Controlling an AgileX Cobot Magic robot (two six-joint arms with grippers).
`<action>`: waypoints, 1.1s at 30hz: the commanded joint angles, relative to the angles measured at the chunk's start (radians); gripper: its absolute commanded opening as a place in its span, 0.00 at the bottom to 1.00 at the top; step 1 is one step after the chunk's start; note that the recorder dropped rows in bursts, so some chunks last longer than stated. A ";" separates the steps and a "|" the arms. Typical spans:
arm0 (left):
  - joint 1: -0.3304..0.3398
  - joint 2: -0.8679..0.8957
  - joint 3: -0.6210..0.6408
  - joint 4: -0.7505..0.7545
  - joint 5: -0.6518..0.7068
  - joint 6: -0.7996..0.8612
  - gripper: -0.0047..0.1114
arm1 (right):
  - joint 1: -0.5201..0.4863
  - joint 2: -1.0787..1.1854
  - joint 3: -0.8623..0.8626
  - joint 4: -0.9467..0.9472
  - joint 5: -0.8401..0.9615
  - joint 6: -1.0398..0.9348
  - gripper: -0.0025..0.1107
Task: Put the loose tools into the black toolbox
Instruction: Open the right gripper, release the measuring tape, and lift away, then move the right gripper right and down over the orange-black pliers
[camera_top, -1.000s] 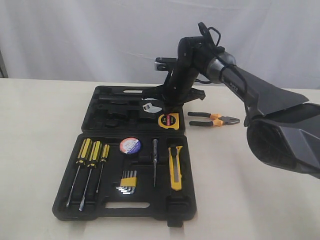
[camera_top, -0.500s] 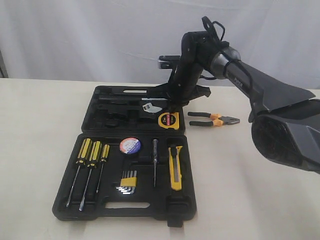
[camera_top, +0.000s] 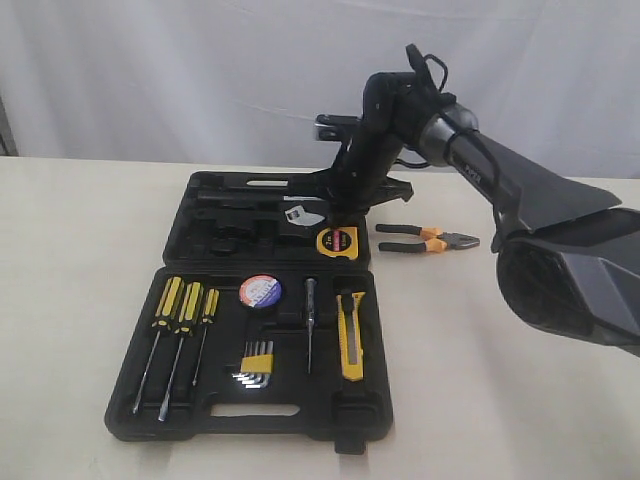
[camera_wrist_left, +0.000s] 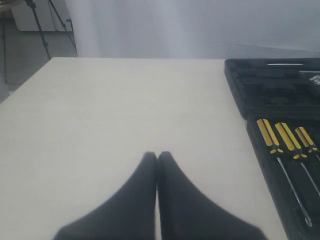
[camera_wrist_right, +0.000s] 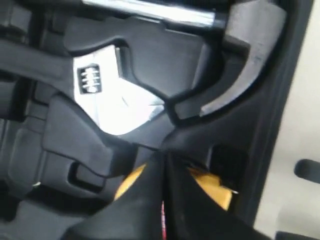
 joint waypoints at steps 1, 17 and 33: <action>-0.005 -0.001 0.003 -0.010 -0.008 -0.004 0.04 | -0.003 0.065 0.028 -0.025 0.048 -0.014 0.02; -0.005 -0.001 0.003 -0.010 -0.008 -0.004 0.04 | -0.026 -0.121 0.028 0.000 0.048 -0.017 0.02; -0.005 -0.001 0.003 -0.010 -0.008 -0.004 0.04 | -0.233 -0.345 0.060 0.065 0.048 -0.024 0.02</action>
